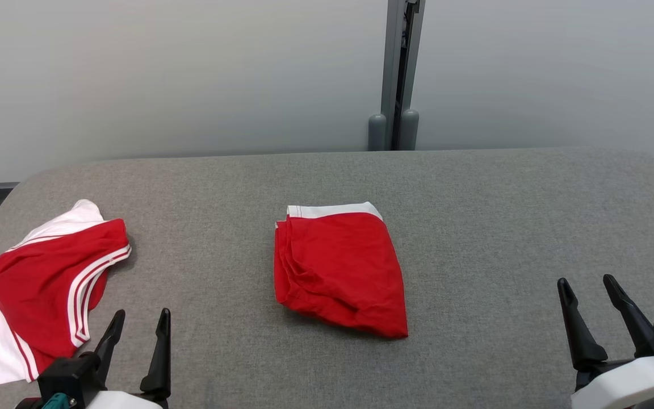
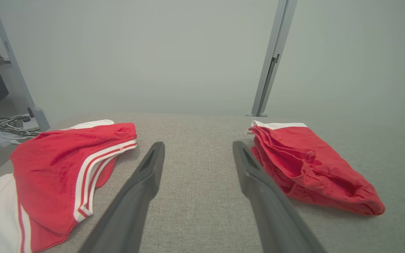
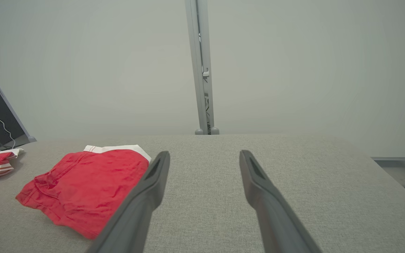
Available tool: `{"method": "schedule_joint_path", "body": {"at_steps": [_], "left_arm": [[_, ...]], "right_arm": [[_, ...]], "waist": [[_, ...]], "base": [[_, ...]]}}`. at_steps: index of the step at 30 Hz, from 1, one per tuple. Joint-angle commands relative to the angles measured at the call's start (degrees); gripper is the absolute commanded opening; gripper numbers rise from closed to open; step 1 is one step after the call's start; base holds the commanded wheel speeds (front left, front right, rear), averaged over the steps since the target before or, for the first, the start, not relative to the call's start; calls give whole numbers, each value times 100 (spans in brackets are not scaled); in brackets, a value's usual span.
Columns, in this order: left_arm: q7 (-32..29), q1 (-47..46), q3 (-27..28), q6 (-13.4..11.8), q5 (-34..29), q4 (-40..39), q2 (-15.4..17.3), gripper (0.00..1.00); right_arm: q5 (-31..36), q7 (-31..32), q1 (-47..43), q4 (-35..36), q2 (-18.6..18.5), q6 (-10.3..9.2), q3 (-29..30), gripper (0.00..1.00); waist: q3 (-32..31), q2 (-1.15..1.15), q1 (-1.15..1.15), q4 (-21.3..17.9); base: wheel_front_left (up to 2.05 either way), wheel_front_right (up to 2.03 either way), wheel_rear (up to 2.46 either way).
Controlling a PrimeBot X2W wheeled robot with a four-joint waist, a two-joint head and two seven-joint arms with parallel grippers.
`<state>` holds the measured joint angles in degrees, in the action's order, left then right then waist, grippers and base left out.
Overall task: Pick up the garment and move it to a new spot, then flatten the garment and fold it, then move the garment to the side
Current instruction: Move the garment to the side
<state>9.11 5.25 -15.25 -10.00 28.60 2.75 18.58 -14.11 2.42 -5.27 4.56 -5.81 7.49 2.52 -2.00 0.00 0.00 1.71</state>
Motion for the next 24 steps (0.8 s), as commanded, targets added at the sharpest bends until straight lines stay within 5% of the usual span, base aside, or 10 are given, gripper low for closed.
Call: {"method": "schedule_joint_path", "body": {"at_steps": [1,16,24], "left_arm": [[25,-98,6,-23,19,20,19,100],[85,-786,-174,140,-63,44,-81,100],[233,-1460,-399,347,-161,301,-290,100]], "right_arm": [[-14,-22,3,-14,-15,1,2,100],[-66,-153,724,-716,-173,2,-64,100],[-372,-216,1751,-1829,-233,1,-859,100]], "waist": [[5,0,0,2],[680,0,0,496],[1182,0,0,989]], "base": [[0,0,0],[0,0,0],[0,0,0]]}}
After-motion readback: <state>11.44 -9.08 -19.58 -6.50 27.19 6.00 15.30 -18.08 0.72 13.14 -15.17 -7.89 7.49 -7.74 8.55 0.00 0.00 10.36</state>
